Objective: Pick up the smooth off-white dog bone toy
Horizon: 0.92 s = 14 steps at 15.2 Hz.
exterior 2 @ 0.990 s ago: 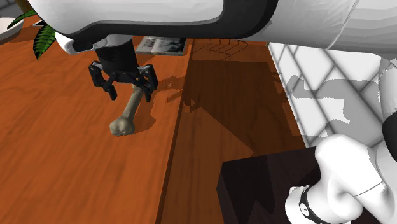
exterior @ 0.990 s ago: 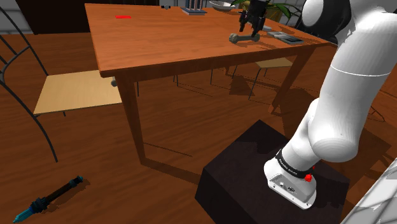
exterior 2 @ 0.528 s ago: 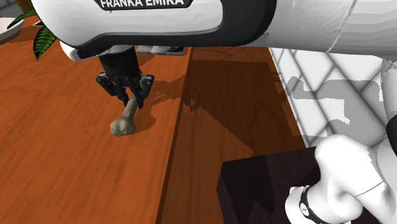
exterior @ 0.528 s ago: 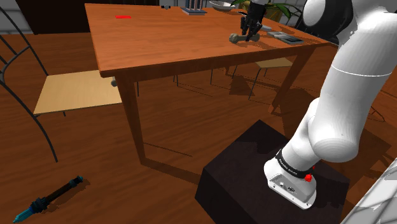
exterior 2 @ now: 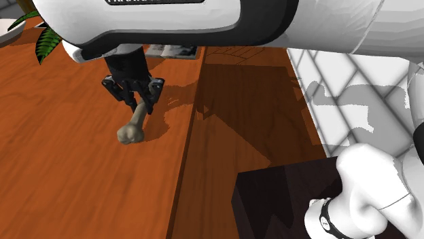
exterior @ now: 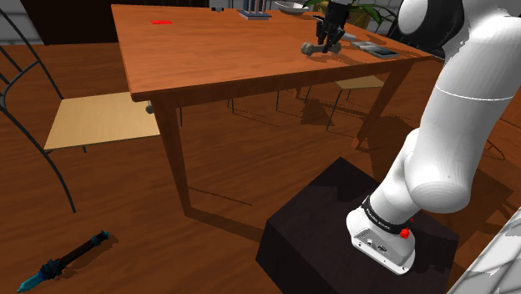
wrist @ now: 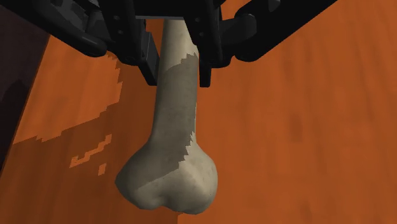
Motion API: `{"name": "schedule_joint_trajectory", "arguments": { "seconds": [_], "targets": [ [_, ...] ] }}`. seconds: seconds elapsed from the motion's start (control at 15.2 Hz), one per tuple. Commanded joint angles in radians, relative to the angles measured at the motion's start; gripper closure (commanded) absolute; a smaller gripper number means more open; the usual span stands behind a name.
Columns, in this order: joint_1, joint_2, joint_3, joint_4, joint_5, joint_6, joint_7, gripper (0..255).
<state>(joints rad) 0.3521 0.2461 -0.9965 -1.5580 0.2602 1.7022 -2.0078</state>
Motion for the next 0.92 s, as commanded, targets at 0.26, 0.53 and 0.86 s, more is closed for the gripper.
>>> {"name": "schedule_joint_trajectory", "arguments": {
  "seconds": [0.26, 0.53, 0.86],
  "targets": [
    [-0.028, 0.019, 0.000, 0.098, 0.014, -0.086, -0.003, 255],
    [-0.053, 0.038, 0.002, 0.173, 0.029, -0.148, -0.006, 255],
    [-0.088, 0.065, 0.007, 0.261, 0.052, -0.218, -0.011, 255]
  ]
}}
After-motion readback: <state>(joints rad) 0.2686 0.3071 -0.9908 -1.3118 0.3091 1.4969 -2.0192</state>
